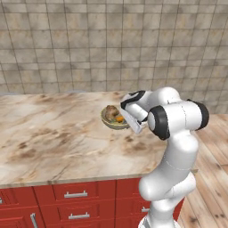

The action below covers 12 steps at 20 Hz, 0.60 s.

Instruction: The microwave is finished heating the chicken drumstick and carrot. Take the bowl containing the food and place it on the dining counter.

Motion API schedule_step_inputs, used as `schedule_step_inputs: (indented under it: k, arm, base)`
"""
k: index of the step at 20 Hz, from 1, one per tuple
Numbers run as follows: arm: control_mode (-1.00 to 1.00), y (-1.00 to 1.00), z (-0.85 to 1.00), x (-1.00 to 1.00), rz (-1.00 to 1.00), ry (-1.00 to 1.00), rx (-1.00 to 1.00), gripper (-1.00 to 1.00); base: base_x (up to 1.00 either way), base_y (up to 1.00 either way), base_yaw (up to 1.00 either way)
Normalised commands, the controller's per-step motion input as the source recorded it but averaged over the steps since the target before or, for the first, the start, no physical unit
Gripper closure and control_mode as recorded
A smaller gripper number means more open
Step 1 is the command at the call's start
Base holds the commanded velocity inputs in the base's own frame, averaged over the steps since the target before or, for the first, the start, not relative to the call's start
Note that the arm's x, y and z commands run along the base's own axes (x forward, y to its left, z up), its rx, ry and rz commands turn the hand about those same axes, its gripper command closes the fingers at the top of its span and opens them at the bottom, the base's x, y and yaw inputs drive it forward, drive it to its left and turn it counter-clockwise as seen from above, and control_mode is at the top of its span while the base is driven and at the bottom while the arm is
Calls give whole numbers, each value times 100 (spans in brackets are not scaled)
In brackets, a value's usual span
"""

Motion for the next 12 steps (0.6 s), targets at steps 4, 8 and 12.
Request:
schedule_step_inputs:
  k: [4,8,12]
  arm:
    - [-100,0,10,0,0,1,0,-100]
    - [-100,0,85,-25,-2,0,4,-100]
    - [-100,0,100,-61,0,-3,1,-100]
  base:
    - [0,0,0]
    - [0,0,0]
    - [0,0,0]
